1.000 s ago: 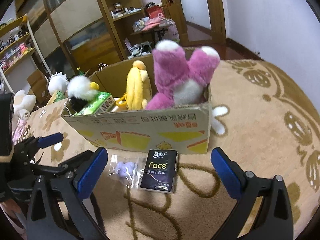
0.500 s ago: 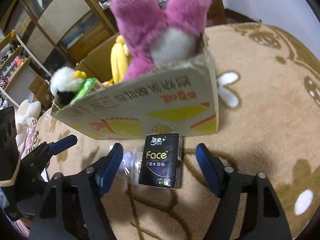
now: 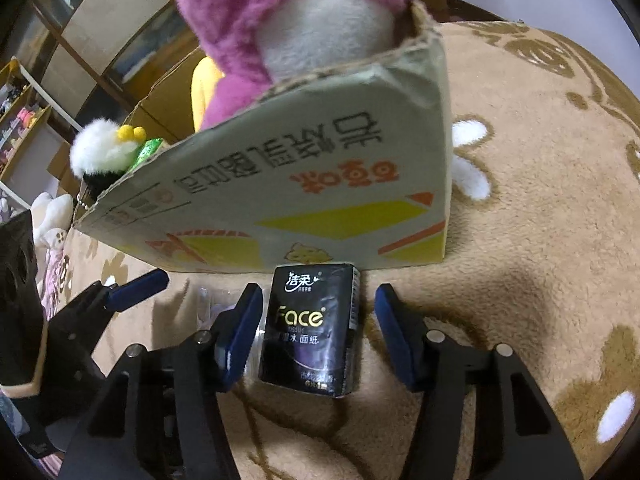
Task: Organize soft objects
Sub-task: 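Grasp the Face pack with the right tool while the left tool grasps the clear lilac bag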
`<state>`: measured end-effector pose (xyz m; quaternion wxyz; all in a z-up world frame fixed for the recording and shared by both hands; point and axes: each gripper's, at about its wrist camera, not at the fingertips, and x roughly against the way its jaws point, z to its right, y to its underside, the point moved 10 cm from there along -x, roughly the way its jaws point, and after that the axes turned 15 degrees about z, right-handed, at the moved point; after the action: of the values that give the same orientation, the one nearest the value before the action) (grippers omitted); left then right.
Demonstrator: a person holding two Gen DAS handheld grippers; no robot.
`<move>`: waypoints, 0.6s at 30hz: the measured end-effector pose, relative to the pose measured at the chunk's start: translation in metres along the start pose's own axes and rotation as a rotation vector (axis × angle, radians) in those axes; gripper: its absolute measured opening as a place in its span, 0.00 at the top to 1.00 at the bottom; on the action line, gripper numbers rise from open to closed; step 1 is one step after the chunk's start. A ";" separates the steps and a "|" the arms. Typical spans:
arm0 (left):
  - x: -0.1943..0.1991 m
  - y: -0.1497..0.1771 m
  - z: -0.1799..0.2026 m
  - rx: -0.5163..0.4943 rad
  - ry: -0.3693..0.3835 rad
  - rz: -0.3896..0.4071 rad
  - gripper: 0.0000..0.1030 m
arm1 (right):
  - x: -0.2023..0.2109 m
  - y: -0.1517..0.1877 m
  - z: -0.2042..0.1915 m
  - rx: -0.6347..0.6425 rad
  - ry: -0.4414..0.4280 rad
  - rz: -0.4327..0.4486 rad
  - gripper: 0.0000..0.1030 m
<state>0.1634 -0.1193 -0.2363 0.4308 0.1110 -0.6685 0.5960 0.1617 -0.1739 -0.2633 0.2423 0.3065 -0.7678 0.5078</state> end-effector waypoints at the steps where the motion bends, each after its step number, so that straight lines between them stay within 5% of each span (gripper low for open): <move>1: -0.001 0.000 0.001 -0.003 0.000 -0.001 0.03 | 0.001 0.000 0.000 0.006 0.002 -0.001 0.45; 18: -0.014 0.024 0.007 -0.015 -0.013 -0.067 0.04 | -0.005 0.001 -0.010 0.036 0.014 -0.020 0.45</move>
<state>0.1531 -0.1241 -0.2628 0.4469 0.1338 -0.6717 0.5755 0.1656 -0.1631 -0.2638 0.2470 0.3152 -0.7536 0.5213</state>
